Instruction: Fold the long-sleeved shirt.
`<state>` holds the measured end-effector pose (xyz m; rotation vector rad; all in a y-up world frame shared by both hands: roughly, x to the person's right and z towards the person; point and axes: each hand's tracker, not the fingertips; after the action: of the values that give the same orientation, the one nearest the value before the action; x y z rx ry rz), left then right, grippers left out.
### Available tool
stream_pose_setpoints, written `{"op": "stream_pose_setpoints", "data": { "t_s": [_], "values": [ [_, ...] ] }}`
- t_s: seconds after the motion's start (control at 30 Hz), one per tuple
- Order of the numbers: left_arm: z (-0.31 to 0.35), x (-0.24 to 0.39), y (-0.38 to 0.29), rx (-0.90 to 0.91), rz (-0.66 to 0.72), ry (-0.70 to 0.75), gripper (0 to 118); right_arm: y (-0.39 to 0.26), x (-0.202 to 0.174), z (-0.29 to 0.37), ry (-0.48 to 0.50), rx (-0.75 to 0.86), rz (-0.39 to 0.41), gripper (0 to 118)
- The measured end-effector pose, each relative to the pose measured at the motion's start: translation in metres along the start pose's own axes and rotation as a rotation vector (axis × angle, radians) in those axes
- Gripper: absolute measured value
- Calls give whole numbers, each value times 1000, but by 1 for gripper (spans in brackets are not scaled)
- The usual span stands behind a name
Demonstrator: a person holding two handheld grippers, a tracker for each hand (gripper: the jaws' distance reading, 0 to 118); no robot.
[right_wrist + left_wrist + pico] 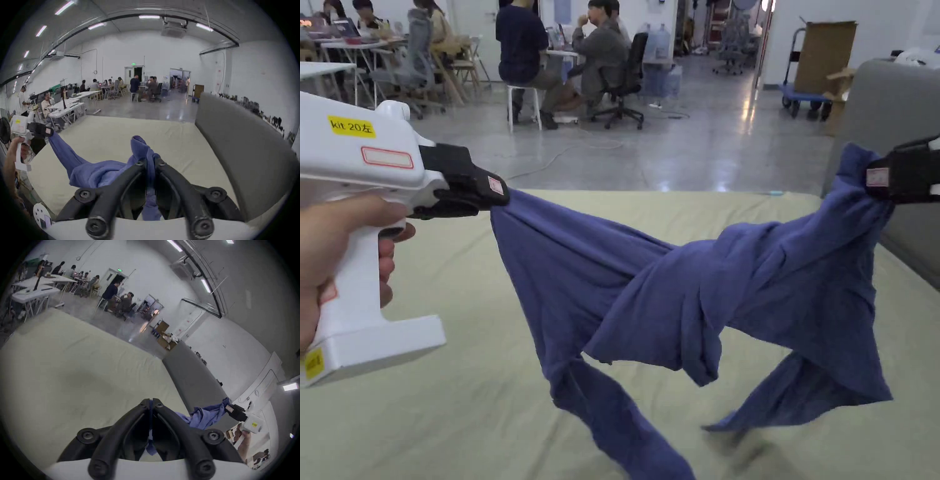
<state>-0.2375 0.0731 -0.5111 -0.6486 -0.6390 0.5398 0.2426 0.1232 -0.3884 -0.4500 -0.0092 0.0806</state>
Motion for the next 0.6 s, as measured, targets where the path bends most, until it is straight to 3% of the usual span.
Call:
{"op": "stream_pose_setpoints", "data": {
  "t_s": [0.23, 0.43, 0.6],
  "values": [
    [-2, 30, 105, 140, -55, 91, 0, 119, -13, -55, -76, 41, 123, 4],
    [-15, 38, 168, 228, -54, 144, 0, 186, -16, -119, -93, 4, 76, 4],
    [-41, 21, 177, 230, -71, 207, 0, 189, -22, -165, -113, -4, 42, 4]
  ]
}}
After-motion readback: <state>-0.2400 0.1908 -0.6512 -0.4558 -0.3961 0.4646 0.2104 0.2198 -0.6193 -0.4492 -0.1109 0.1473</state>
